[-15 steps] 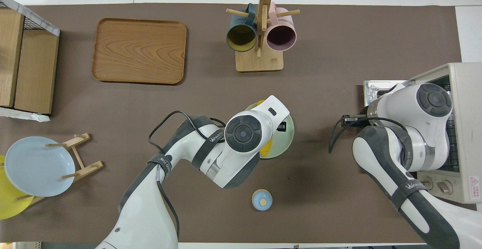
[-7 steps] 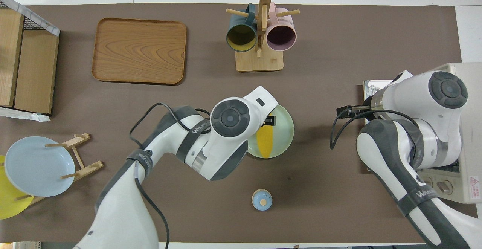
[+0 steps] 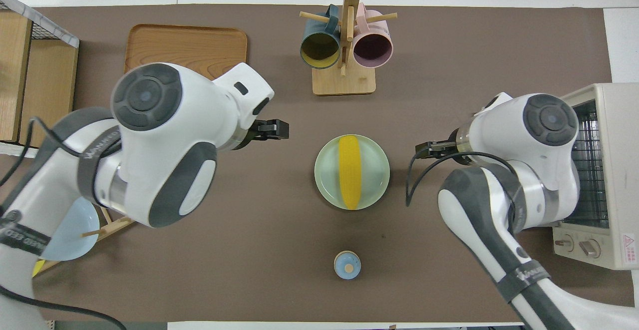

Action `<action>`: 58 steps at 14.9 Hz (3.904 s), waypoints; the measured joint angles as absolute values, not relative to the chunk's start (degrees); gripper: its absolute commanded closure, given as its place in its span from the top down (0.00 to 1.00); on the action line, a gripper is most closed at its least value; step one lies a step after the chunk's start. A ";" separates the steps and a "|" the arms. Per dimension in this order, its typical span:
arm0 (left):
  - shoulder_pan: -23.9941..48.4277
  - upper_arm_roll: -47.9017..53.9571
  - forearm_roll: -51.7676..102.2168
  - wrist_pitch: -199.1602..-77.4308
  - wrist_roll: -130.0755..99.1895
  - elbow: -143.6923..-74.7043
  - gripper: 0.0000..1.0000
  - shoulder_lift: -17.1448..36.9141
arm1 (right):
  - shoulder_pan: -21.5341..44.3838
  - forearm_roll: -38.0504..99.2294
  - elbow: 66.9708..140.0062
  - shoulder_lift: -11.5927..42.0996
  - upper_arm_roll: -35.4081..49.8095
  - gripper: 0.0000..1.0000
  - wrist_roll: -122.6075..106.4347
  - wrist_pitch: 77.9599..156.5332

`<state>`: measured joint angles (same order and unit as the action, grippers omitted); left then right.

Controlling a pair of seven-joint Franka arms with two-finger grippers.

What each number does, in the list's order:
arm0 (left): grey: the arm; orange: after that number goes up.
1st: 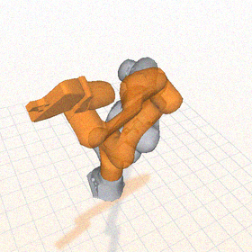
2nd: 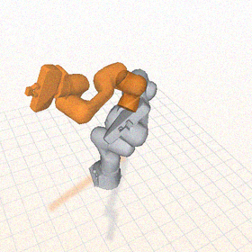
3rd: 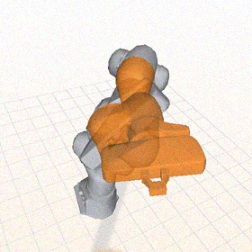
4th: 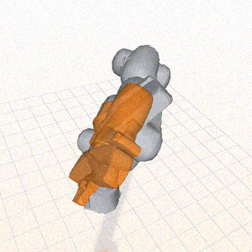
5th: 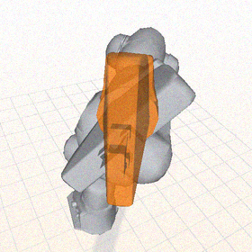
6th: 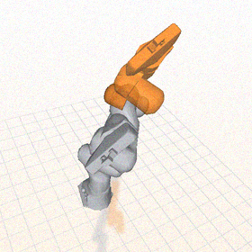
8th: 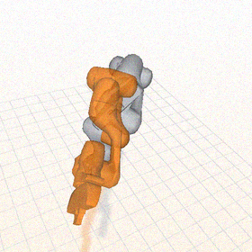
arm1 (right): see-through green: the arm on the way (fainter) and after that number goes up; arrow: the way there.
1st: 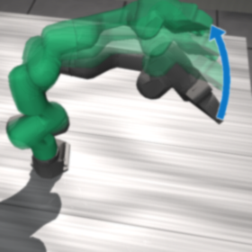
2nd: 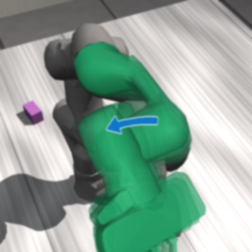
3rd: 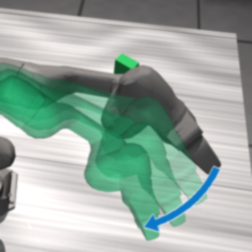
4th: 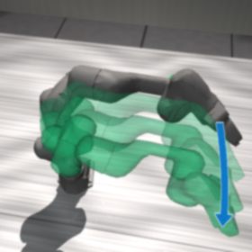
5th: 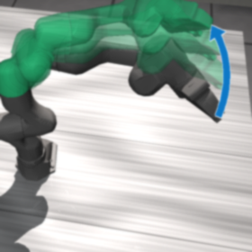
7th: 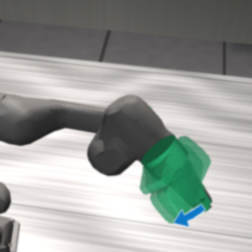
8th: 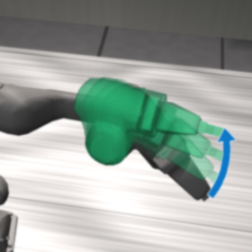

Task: Put corn in oven
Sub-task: 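Release the corn with the left gripper while the right gripper reaches it, then grasp the corn on the green plate with the right gripper, then carry the corn into the open oven with the right gripper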

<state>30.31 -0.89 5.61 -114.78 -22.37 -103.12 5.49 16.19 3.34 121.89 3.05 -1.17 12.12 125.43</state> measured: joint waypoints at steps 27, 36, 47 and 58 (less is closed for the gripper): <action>8.23 -0.16 1.49 -93.31 -1.10 -96.42 1.00 -2.32 | 41.07 -6.23 103.05 24.95 -1.15 0.00 44.80 128.22; 9.45 -0.74 0.97 -95.22 -1.87 -96.18 1.00 -2.32 | 32.16 -10.87 95.48 17.25 -1.67 0.00 30.56 105.11; 9.68 -0.79 0.93 -92.74 -1.79 -93.33 1.00 -0.89 | 8.50 -10.91 109.20 6.77 -1.97 0.00 5.34 103.33; 10.13 -1.10 0.93 -91.07 -1.81 -92.63 1.00 -0.86 | -0.28 -10.96 113.84 5.23 -1.97 0.00 -4.33 104.13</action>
